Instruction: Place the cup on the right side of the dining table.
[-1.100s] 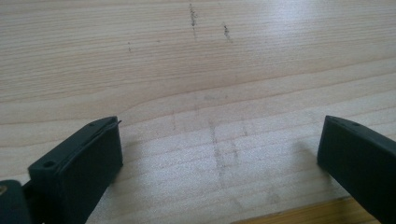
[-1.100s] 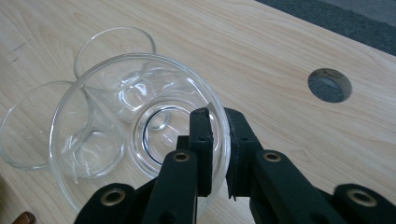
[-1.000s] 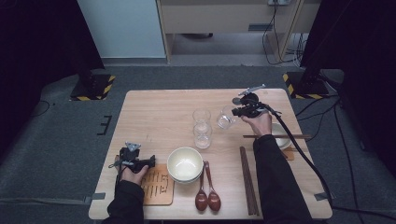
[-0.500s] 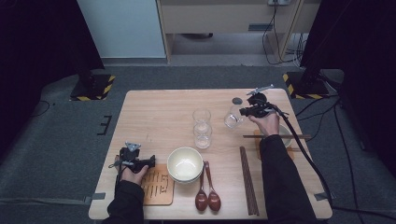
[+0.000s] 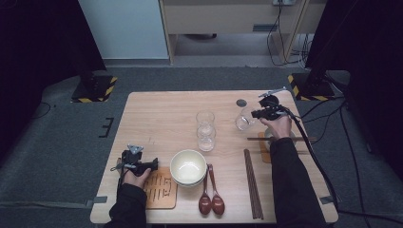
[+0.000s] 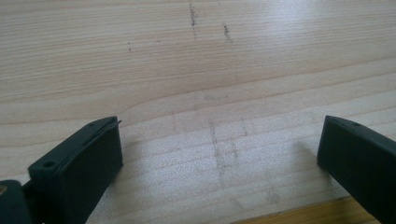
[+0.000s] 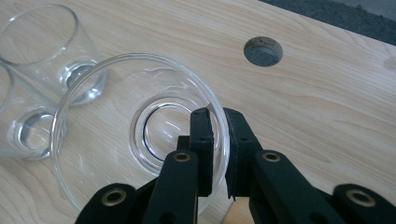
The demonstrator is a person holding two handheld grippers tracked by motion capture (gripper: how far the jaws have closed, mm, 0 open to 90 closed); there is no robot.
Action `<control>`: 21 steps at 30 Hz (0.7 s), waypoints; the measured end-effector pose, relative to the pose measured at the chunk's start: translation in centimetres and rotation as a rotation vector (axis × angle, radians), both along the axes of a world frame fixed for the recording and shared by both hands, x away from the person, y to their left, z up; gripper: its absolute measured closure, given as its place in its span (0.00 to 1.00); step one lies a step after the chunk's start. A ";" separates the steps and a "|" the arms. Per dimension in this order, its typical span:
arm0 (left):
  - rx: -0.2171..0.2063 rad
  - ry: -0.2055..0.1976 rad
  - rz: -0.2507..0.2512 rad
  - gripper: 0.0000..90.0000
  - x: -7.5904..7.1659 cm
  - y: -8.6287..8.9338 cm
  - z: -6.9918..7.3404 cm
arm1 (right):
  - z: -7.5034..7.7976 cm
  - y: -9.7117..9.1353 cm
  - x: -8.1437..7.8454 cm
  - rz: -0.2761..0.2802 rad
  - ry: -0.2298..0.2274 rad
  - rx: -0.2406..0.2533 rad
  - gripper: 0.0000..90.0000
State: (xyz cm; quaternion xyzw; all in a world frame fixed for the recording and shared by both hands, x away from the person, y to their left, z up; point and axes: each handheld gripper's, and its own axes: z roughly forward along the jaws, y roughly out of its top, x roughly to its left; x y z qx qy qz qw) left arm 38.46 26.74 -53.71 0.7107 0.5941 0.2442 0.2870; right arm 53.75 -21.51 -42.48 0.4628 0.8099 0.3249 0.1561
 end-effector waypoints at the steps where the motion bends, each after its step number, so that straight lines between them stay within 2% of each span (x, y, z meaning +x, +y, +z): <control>1: 0.000 0.000 0.000 0.00 0.0 0.0 0.0 | -0.1 -0.1 0.0 -0.003 0.002 -0.003 0.93; 11: 0.000 0.000 0.000 0.00 0.0 0.0 0.0 | -1.1 -0.7 0.1 -0.028 0.026 -0.019 0.93; 21: 0.000 0.000 0.000 0.00 0.0 0.0 0.0 | -2.2 -0.7 0.2 -0.045 0.051 -0.064 0.94</control>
